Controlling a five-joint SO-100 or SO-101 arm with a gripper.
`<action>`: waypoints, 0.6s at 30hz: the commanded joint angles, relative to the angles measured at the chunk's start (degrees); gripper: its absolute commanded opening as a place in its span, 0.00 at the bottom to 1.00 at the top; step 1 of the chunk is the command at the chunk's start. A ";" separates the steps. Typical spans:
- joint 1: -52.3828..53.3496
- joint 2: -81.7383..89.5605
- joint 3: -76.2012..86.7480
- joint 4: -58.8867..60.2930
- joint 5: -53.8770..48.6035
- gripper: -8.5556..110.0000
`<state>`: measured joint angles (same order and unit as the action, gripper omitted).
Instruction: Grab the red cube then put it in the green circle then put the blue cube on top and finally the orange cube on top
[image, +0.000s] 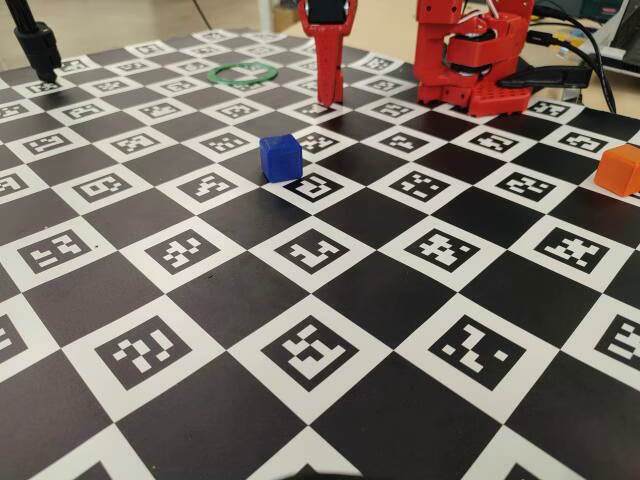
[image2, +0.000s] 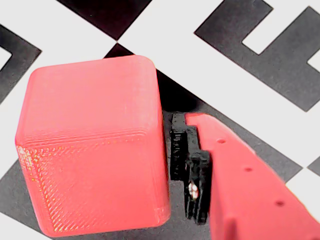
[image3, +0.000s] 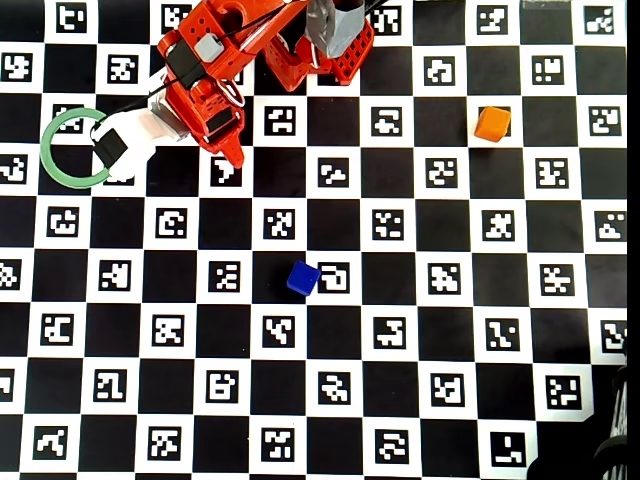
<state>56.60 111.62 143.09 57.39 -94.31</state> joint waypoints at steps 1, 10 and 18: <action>0.26 0.18 -0.62 -0.44 0.26 0.37; 0.18 0.18 -0.26 -0.79 0.44 0.31; 0.18 0.53 0.09 -0.70 -0.18 0.22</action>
<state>56.60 111.62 143.44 57.04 -94.22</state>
